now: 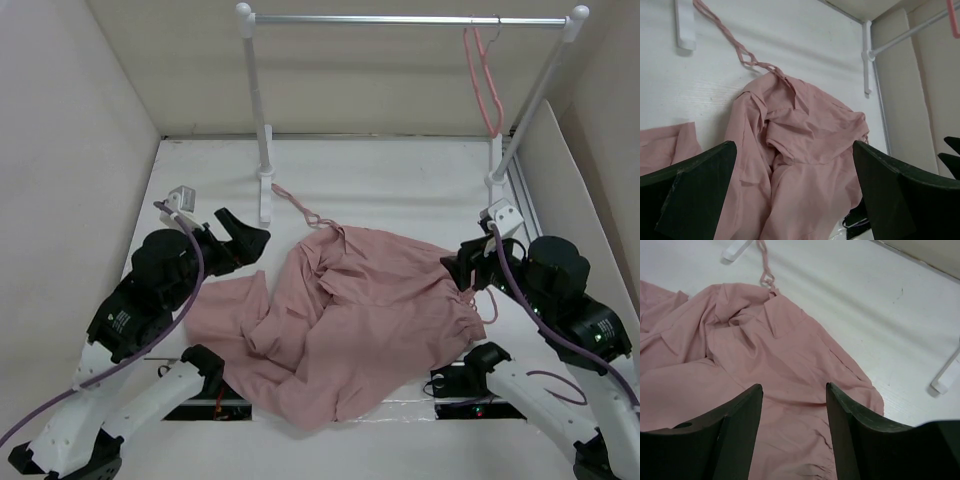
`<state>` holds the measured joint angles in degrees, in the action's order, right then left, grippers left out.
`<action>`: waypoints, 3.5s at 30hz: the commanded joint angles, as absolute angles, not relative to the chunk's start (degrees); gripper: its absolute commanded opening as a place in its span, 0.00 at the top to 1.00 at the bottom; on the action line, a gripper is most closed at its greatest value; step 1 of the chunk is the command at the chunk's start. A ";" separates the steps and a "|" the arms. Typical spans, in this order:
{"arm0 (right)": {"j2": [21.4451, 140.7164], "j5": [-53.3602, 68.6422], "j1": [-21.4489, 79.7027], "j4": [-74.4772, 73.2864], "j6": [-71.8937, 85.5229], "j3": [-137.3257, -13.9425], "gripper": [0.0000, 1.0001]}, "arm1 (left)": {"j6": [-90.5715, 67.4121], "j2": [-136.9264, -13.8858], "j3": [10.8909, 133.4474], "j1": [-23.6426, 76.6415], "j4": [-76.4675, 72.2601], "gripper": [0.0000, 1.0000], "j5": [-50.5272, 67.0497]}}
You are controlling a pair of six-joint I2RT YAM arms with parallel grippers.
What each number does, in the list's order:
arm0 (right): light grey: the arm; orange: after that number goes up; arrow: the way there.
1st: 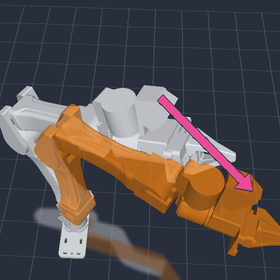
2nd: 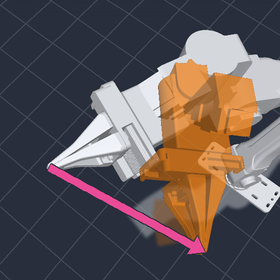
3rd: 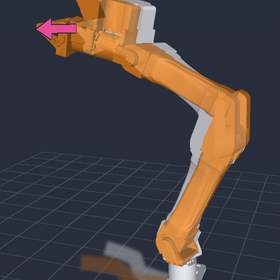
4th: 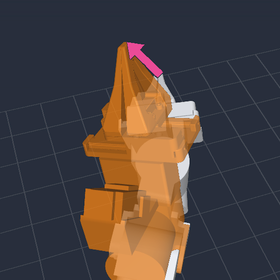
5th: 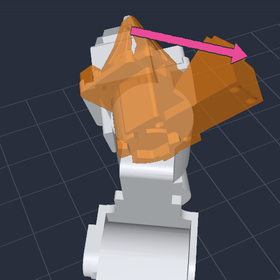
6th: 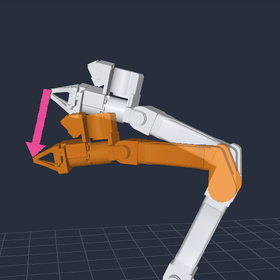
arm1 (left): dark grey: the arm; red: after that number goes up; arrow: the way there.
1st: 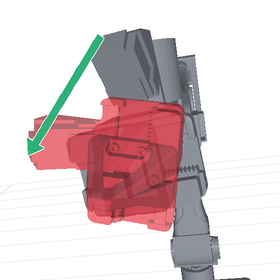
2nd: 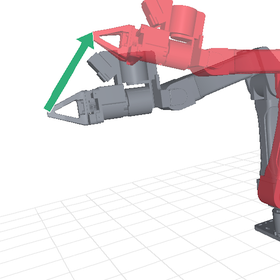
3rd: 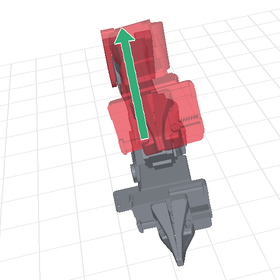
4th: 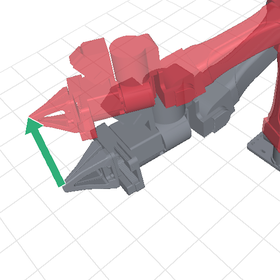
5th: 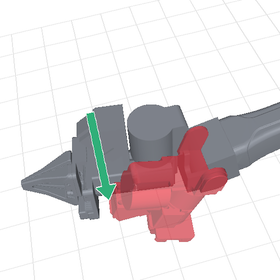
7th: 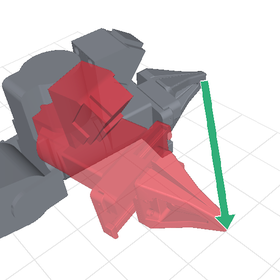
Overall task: Place the trousers on the hanger
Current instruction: Flatten out the trousers at the center of the board.
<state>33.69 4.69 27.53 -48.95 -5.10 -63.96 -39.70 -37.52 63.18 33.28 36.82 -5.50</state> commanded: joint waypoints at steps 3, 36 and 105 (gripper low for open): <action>32.61 2.99 28.21 -47.46 -1.94 -60.92 0.51 | -41.38 -40.25 58.73 33.13 42.96 0.01 -8.78; 26.81 5.98 28.21 -43.86 2.02 -44.48 0.39 | -27.17 -58.18 46.41 36.30 48.69 0.86 9.66; 46.13 -6.51 21.99 -22.78 12.22 -36.12 0.16 | -20.65 -91.16 91.07 11.24 41.06 0.03 -34.39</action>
